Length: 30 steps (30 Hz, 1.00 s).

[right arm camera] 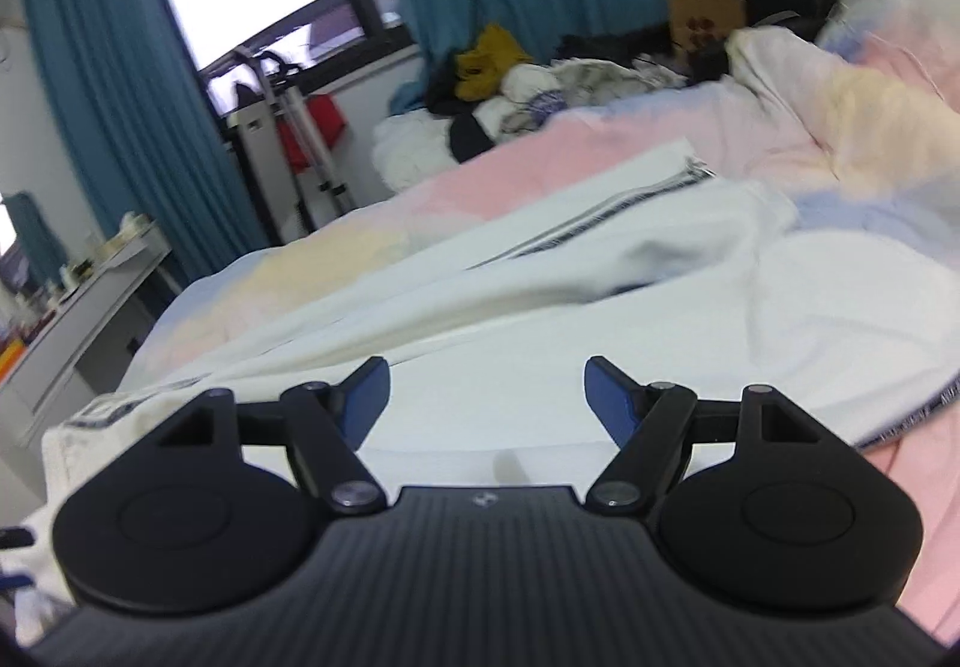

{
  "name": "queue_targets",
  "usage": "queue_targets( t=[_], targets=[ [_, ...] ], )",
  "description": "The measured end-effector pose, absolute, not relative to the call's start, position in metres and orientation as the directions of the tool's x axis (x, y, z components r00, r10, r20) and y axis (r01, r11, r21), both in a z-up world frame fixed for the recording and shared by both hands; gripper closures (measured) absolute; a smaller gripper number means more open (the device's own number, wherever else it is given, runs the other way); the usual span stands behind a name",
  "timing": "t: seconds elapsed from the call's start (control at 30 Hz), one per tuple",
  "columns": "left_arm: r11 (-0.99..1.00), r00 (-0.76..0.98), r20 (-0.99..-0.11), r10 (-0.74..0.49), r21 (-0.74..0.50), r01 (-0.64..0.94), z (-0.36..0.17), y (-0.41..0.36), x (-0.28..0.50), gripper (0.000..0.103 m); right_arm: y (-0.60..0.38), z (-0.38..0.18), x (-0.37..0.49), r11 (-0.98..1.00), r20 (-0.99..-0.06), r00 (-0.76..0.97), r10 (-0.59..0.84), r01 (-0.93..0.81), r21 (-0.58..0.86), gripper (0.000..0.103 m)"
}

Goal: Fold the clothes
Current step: 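Grasp the ribbed cuff with the left tool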

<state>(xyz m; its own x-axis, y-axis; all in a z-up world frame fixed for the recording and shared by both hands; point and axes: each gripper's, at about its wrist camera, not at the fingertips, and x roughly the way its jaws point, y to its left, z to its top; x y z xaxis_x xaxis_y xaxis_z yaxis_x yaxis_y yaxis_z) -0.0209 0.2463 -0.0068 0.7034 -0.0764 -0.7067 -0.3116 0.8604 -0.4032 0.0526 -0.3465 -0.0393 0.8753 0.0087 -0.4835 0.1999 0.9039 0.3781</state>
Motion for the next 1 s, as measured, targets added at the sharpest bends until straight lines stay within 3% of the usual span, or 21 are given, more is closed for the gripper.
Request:
queue_targets(
  t=[0.17,0.27,0.63,0.93,1.0],
  targets=[
    [0.663,0.688,-0.7,-0.189,-0.608,-0.437,-0.012,0.294,-0.029,0.001,-0.358,-0.049,0.051,0.87,-0.509,0.861,-0.019,0.265,0.417,0.029],
    [0.565,0.655,-0.724,-0.215,-0.639,-0.522,-0.02,0.31,-0.036,0.002,-0.363,-0.052,0.049,0.852,-0.5,0.866,0.004,0.259,0.456,0.029],
    [0.518,0.657,-0.721,-0.219,-0.657,-0.548,-0.053,0.315,-0.02,0.007,-0.369,-0.062,0.052,0.828,-0.532,0.846,-0.028,0.318,0.462,0.029],
    [0.429,0.745,-0.629,-0.221,-0.749,-0.505,-0.067,0.328,-0.008,0.042,-0.376,-0.066,0.053,0.803,-0.542,0.839,-0.05,0.357,0.478,0.029],
    [0.442,0.766,-0.605,-0.216,-0.76,-0.476,-0.063,0.328,-0.008,0.061,-0.378,-0.066,0.053,0.796,-0.542,0.838,-0.055,0.364,0.483,0.029]
  ],
)
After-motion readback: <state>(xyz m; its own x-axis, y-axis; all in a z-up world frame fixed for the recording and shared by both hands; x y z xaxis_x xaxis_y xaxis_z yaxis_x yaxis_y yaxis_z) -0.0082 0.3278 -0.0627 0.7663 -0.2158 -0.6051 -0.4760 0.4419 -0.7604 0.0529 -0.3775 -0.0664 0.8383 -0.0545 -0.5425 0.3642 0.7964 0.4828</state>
